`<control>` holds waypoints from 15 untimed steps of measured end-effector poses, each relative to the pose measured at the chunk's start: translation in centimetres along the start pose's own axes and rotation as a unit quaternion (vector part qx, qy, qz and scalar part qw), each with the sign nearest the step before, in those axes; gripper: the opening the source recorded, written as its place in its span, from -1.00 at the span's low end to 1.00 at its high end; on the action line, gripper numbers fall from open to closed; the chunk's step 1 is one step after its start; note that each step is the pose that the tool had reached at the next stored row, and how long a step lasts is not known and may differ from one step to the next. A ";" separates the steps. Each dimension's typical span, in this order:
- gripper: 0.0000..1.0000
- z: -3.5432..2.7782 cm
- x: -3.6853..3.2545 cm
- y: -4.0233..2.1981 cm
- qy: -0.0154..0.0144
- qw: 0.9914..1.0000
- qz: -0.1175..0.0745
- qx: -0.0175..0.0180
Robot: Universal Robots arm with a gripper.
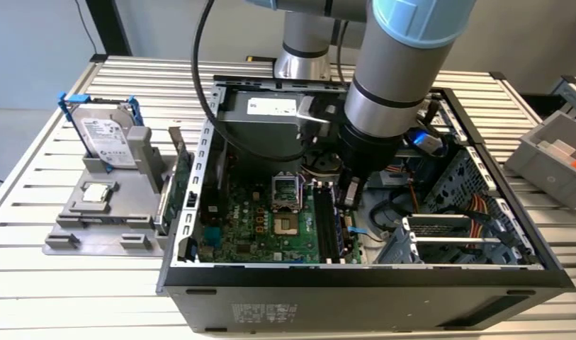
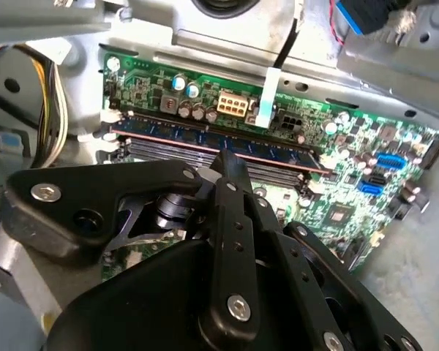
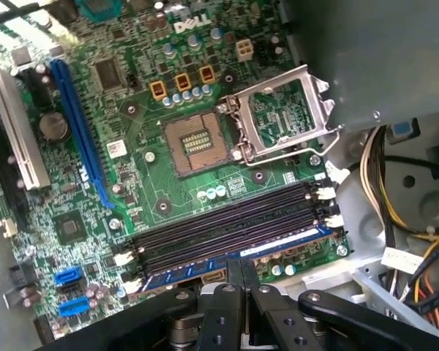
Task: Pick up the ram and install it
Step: 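Press down the ram until it locks into place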
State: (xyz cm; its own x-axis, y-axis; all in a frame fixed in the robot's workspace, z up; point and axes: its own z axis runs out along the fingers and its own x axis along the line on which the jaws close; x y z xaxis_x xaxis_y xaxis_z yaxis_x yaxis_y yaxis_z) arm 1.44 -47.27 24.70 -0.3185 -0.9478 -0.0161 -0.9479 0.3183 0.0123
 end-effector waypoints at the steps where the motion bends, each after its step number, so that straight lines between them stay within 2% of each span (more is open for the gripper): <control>1: -1.00 0.00 0.00 0.00 0.000 1.000 -0.007 0.000; 5: -1.00 -0.01 -0.01 -0.03 0.000 0.999 -0.036 -0.001; 9: -1.00 0.00 -0.01 -0.05 0.000 0.998 -0.064 -0.001; 11: -1.00 -0.01 -0.01 -0.06 0.000 0.997 -0.081 -0.001; 15: -1.00 0.00 -0.02 -0.07 0.000 0.993 -0.114 -0.001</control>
State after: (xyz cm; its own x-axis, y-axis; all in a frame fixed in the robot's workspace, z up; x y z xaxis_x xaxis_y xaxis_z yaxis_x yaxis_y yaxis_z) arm 1.51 -47.27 24.70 -0.0955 -0.9953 -0.0180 -0.9954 0.0953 0.0105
